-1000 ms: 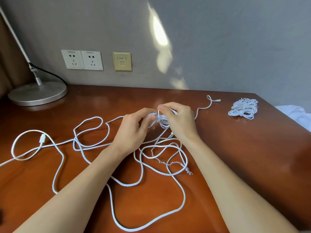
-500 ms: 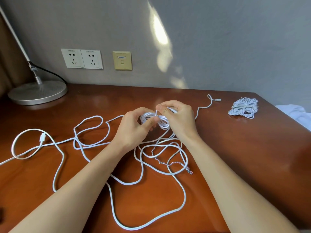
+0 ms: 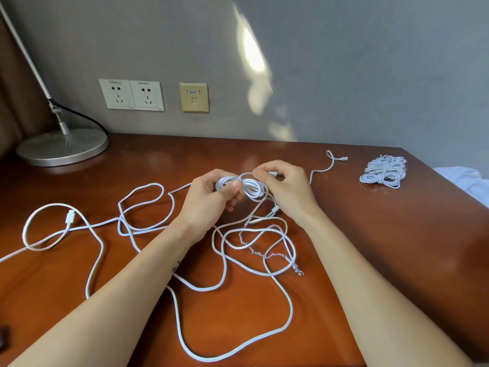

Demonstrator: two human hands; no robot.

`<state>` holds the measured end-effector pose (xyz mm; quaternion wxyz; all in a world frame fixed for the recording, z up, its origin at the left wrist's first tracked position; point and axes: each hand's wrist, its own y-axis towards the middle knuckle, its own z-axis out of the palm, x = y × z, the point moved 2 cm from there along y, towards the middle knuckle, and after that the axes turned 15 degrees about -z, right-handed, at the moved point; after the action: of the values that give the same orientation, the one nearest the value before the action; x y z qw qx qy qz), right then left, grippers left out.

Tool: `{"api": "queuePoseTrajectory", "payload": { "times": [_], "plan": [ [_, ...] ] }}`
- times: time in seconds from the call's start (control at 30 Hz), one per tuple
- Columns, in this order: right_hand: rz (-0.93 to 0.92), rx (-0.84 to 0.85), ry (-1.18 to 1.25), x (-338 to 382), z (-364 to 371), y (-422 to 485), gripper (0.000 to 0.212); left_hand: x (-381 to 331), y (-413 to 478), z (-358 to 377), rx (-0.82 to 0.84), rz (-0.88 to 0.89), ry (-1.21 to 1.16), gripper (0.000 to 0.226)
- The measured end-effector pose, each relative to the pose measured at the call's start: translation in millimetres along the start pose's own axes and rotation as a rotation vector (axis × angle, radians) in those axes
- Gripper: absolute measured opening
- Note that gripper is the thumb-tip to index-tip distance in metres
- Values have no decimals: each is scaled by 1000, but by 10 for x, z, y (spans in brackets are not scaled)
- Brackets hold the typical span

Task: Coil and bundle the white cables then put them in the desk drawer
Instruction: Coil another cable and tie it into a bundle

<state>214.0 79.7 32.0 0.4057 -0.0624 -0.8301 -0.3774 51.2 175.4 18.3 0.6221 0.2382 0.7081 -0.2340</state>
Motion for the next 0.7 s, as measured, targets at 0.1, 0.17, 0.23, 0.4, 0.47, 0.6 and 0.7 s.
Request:
{"api": "queuePoseTrajectory", "payload": {
  "times": [0.1,0.17,0.23,0.4,0.47,0.6,0.7],
  "plan": [
    [13,39,12,-18,11,1,9,2,8,-4,8,-29,-74,15],
    [21,74,29,-29,20,-1,12,-5,10,-9,30,-46,-147,16],
    [-1,123,-1,-41,42,-13,16,-19,7,-7,63,-69,-240,18],
    [-26,208,4,50,97,-71,22,-25,32,-31,88,-137,-411,26],
    [-34,250,9,92,127,-90,23,-15,33,-43,66,-149,-433,27],
    [-32,314,23,146,170,-104,28,8,42,-57,32,-139,-443,26],
    [-16,329,73,180,171,-108,27,19,58,-66,-52,-137,-416,25]
  ]
}}
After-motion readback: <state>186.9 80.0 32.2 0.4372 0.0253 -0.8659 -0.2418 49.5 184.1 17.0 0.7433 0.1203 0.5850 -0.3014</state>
